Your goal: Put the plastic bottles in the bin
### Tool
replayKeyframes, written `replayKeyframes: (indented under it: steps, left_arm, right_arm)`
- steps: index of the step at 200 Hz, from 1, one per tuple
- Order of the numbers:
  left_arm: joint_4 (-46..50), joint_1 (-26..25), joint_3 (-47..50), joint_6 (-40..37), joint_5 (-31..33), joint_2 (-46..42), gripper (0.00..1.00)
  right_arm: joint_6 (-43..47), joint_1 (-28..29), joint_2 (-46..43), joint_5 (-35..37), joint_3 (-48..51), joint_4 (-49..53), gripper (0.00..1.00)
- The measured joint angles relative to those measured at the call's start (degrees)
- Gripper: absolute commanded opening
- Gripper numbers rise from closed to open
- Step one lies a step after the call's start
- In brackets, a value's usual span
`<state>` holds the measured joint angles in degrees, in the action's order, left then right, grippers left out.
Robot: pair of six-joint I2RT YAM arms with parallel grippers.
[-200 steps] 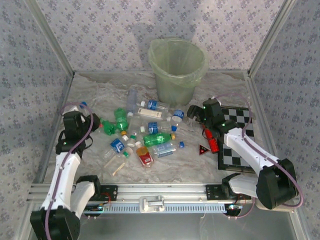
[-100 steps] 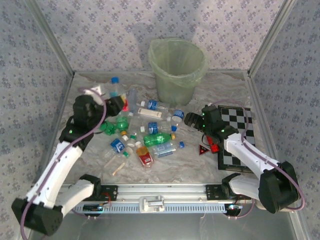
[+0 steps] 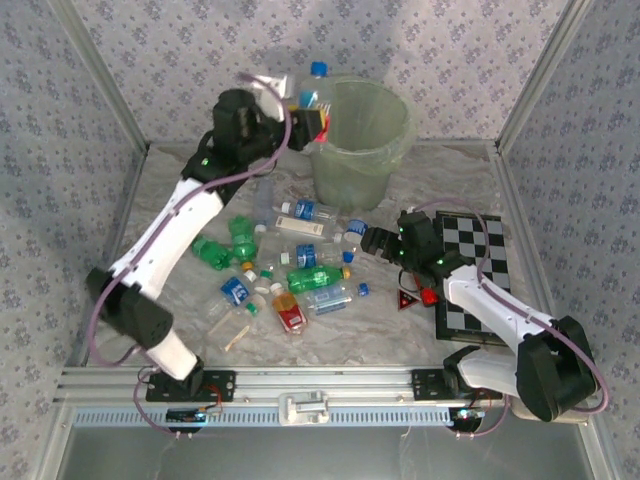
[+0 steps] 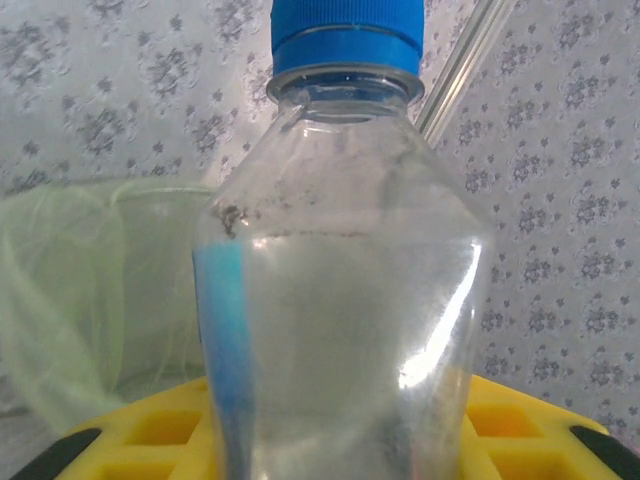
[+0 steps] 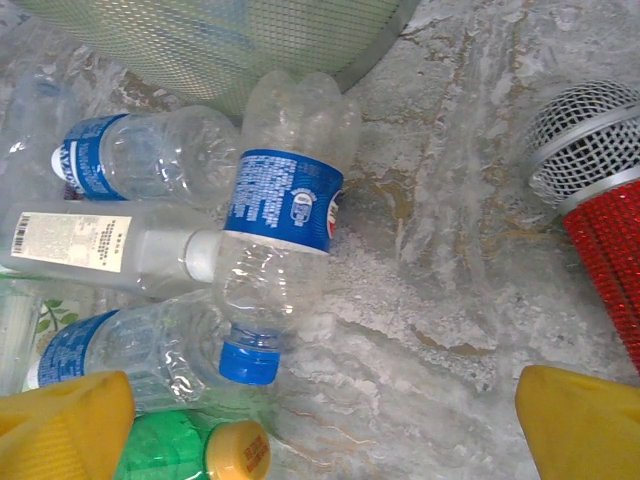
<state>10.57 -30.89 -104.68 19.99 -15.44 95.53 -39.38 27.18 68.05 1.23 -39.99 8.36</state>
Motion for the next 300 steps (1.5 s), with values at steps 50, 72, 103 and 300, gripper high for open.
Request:
replayKeyframes:
  steps: [50,72,103,300]
  left_arm:
    - [15.82,-0.37,-37.24,-5.25,-1.36,24.35,0.38]
    - [21.88,-0.39,-50.86,-5.88,-1.55,34.25,0.39]
    - [26.62,-0.39,-54.42,-6.51,-1.51,40.74,0.40]
    - [28.50,-0.55,-52.43,-5.57,-6.10,36.48,1.00]
  right_arm:
    - [1.46,0.15,0.00,-0.66,-0.02,0.00,1.00]
    - [1.49,0.37,-0.02,-0.63,-0.02,0.00,1.00]
    - [1.49,0.63,-0.02,-0.63,-0.02,0.00,1.00]
    - [1.68,1.01,4.96,-1.11,-2.73,0.79,1.00]
